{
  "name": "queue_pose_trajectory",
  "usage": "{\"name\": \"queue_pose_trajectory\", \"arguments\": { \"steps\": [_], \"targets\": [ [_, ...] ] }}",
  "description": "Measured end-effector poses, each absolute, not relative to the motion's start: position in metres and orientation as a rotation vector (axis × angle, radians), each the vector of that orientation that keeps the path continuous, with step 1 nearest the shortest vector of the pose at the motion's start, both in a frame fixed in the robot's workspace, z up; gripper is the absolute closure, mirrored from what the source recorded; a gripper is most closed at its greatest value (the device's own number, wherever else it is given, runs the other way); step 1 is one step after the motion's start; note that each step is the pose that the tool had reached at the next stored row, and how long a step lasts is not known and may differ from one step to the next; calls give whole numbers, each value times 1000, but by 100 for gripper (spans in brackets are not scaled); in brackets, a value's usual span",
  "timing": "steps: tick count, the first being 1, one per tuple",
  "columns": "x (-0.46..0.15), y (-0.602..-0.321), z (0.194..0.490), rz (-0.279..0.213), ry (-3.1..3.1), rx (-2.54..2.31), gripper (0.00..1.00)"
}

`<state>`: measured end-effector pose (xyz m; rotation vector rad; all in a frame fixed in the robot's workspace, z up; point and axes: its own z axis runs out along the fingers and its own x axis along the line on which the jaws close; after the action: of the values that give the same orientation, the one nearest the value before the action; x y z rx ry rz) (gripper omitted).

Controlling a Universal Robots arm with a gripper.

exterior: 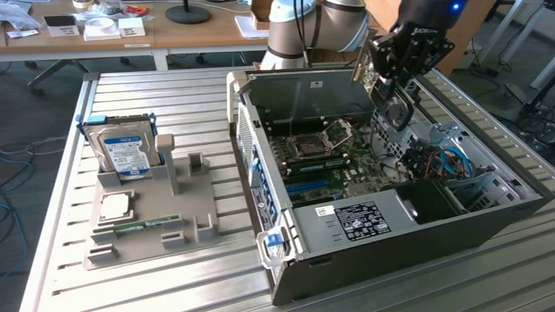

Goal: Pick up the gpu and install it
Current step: 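Pick up the gpu and move the gpu toward the slot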

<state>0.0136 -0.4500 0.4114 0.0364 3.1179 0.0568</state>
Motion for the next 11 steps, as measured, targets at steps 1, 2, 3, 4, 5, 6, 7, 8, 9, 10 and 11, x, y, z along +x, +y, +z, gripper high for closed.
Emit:
{"name": "queue_pose_trajectory", "arguments": {
  "steps": [1,2,3,4,5,6,7,8,9,10,11],
  "targets": [
    [16,-450,411,57,3118,36,73],
    [19,-450,411,57,3118,36,73],
    [22,-450,411,57,3118,36,73],
    [24,-450,411,57,3118,37,73],
    [26,-450,411,57,3118,36,73],
    [28,-450,411,57,3118,36,73],
    [30,-450,411,57,3118,36,73],
    [32,-450,411,57,3118,36,73],
    [34,-450,411,57,3118,36,73],
    [36,-450,411,57,3118,37,73],
    [38,-450,411,57,3118,37,73]
  ]
}}
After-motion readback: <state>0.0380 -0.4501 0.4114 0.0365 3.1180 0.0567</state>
